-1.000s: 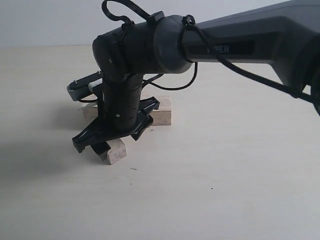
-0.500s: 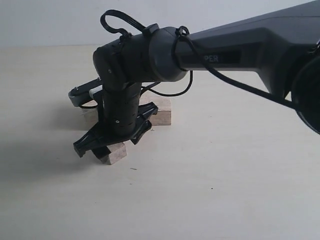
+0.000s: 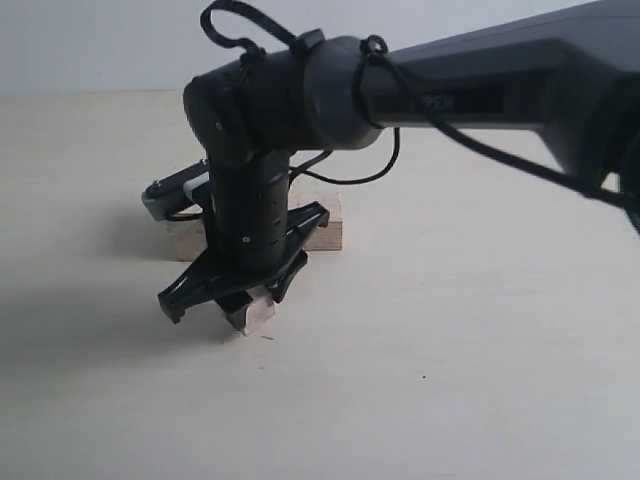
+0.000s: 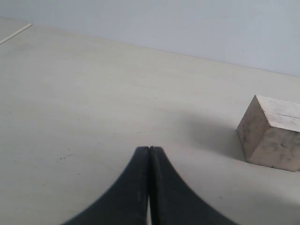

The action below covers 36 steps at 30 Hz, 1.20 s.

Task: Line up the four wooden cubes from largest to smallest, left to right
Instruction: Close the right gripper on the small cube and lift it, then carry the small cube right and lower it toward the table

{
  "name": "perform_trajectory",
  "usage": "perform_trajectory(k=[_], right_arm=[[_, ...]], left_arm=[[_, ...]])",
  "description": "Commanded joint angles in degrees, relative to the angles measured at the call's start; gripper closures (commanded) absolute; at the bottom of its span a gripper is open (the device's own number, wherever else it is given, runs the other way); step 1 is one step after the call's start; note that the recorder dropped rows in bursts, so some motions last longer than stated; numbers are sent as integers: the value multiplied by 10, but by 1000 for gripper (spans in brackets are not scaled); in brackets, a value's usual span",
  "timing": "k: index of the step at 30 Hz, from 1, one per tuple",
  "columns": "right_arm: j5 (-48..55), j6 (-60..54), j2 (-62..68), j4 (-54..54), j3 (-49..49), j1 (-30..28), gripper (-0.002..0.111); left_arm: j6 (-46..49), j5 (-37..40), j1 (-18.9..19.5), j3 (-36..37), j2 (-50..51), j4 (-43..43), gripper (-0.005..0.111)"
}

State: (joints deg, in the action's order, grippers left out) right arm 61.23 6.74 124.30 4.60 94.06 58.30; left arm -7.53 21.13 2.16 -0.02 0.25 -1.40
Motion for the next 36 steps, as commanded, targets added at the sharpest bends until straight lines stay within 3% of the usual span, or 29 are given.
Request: perform_trajectory(k=[1,9,15,20,23,26,36], right_arm=[[56,-67,-78,-15,1,-14,108],[87,-137,-181,-31,1,-113,108],[87,-191,-212,-67,1,-240,108],[55,-386,-204,21,-12,-312,108],[46,-533,-184,76,-22,-324,108],[47,-609,-160,64,-29,-324,108],[26,-529,-87,29,-29,-324,108]], left_arm=[[-1,-3,-4,0,-3,1,107],[-1,-3,-4,0,-3,1,107],[-1,-3,-4,0,-3,1,107],[-1,-3,-4,0,-3,1,107],[-1,-3,-4,0,-3,1,107],[-1,-3,-4,0,-3,1,107],[-1,-3,-4,0,-3,1,107]])
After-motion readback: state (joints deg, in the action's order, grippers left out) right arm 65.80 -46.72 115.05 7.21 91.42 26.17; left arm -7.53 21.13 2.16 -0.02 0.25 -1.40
